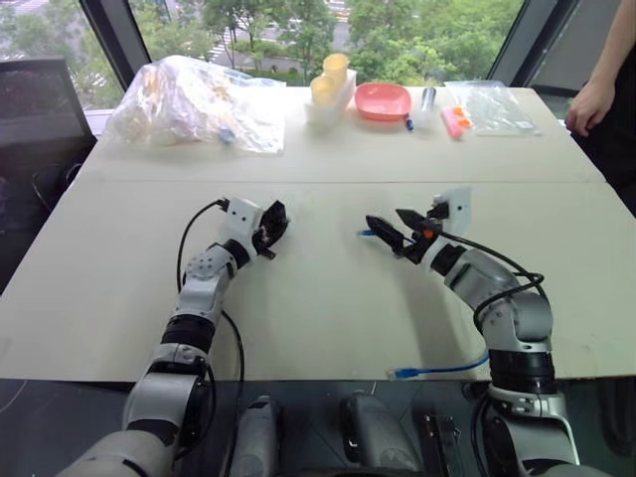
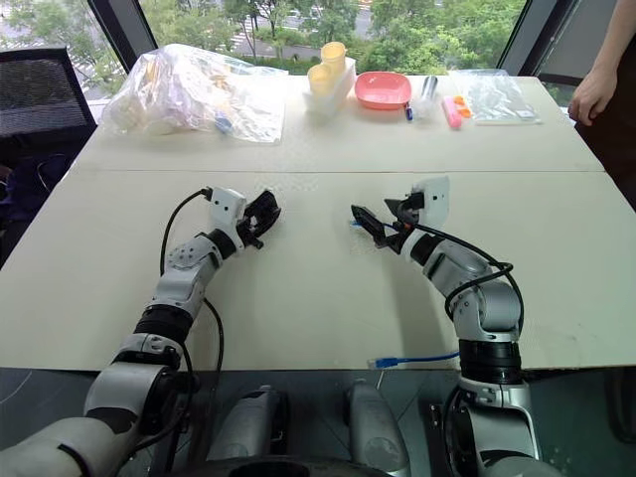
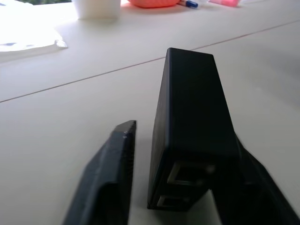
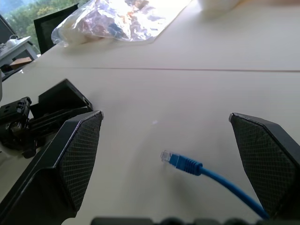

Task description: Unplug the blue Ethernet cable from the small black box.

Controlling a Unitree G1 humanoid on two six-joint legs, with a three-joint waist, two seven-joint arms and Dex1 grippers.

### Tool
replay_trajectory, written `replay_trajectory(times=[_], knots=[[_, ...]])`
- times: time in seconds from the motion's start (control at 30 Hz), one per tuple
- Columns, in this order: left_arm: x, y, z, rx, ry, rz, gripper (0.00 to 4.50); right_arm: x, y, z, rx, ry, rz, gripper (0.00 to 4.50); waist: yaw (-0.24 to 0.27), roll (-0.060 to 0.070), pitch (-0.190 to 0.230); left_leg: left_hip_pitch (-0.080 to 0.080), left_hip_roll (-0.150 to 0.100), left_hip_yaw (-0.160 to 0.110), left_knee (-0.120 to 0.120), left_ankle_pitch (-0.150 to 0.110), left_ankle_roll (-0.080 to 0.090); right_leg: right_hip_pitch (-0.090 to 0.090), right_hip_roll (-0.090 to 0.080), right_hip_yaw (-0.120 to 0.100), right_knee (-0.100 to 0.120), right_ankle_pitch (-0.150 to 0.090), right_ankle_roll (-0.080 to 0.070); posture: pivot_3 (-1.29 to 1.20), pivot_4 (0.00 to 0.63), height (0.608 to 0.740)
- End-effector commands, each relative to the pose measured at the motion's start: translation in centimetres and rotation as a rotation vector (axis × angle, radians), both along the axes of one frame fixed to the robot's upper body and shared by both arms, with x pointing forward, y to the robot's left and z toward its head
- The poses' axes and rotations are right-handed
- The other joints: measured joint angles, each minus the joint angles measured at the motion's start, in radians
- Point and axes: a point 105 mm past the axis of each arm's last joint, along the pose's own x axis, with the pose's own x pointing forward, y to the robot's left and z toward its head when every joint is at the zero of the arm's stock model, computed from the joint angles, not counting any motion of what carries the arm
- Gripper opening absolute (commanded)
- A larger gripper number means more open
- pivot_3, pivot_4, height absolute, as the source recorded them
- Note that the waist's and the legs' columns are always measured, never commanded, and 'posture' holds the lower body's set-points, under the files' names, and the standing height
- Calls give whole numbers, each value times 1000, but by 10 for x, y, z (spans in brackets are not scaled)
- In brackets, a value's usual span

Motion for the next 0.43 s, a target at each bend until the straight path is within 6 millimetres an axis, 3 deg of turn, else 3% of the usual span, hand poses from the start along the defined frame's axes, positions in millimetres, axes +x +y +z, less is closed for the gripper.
replay_trajectory(times=[0.03, 0.07, 0.1, 0.17, 0.3, 0.43], knots=[[-1, 3, -1, -48, 18, 30, 3726, -1, -2, 19, 1, -68, -8, 4500, 0, 0, 0, 0, 0, 0, 0, 0, 0, 0, 0, 0, 0, 0, 0, 0, 150, 735], [-1, 5, -1, -61, 23, 36, 4286, -2, -2, 19, -2, -68, -8, 4500, 0, 0, 0, 0, -1, 0, 0, 0, 0, 0, 1, 0, 0, 0, 0, 0, 150, 735], [-1, 7, 1, -72, 23, 43, 4456, -2, -3, 19, -6, -69, -7, 4500, 0, 0, 0, 0, -1, 0, 0, 0, 0, 0, 1, 0, 0, 0, 0, 0, 150, 735], [-2, 16, 10, -57, -15, 76, 4456, -4, -6, 18, -28, -76, -9, 4500, -3, 0, 0, 0, -1, 0, 0, 0, 0, 0, 1, 0, 0, 0, 0, 0, 150, 735], [-21, 37, 64, -65, -139, 104, 4456, -14, -23, 32, -69, -135, -43, 4500, -9, 0, 0, 0, 1, -1, -1, 0, 0, 0, 1, 0, 0, 0, 0, 0, 150, 735], [-48, 45, 86, -143, -92, 81, 4456, -26, -33, 37, -103, -161, -62, 4500, -6, 0, 0, -1, 2, -1, -2, 0, 0, -1, 0, 0, 0, 0, 0, 0, 150, 735]])
